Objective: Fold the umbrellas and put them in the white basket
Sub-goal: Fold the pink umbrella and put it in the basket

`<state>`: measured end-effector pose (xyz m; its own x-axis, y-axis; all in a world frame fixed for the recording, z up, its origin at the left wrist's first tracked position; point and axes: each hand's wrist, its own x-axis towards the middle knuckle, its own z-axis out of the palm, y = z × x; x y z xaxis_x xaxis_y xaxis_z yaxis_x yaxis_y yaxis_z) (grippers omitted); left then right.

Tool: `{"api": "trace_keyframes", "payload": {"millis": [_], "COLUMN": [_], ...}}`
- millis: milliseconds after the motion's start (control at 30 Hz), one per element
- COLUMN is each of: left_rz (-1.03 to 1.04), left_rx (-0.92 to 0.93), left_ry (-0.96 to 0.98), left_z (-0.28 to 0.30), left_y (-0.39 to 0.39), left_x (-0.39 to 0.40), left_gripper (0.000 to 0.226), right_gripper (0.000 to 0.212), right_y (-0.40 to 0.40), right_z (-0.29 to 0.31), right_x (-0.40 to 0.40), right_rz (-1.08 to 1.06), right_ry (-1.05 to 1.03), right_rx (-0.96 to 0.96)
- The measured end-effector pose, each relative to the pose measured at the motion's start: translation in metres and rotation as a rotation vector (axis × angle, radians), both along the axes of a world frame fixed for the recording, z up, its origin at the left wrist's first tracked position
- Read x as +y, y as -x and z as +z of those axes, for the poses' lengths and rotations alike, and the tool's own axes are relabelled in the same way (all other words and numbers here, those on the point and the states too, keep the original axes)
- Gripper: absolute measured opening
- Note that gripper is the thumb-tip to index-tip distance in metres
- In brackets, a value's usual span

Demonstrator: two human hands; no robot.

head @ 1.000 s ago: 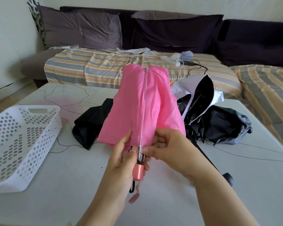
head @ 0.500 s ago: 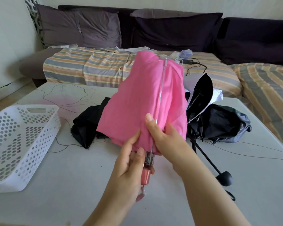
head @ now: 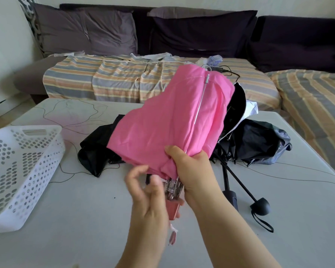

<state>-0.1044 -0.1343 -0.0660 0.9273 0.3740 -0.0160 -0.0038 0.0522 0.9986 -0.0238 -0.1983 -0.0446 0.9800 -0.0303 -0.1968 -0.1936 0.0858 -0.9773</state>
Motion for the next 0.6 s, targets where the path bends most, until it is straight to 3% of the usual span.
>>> {"api": "trace_keyframes", "payload": {"millis": [100,267,433,600], "left_rz": [0.088,0.106,0.206,0.215], "left_rx": [0.09,0.092,0.008,0.011], "left_ry": [0.116,0.004,-0.022,-0.005], "left_z": [-0.01,-0.016,-0.019,-0.019], "left_y": [-0.004,-0.004,-0.012,-0.009], "left_x": [-0.003,-0.008,-0.003,0.003], "left_gripper": [0.024,0.047,0.051,0.049], "right_gripper": [0.015,0.059,0.026,0.029], "right_y": [-0.004,0.001,0.014,0.02], "right_z": [-0.003,-0.006,-0.012,-0.011], "right_x": [-0.002,0.005,0.014,0.018], "right_rz": [-0.05,-0.045,0.062,0.106], "right_ry": [-0.042,-0.1,-0.024,-0.001], "right_rx": [-0.011,-0.034,-0.036,-0.059]}}
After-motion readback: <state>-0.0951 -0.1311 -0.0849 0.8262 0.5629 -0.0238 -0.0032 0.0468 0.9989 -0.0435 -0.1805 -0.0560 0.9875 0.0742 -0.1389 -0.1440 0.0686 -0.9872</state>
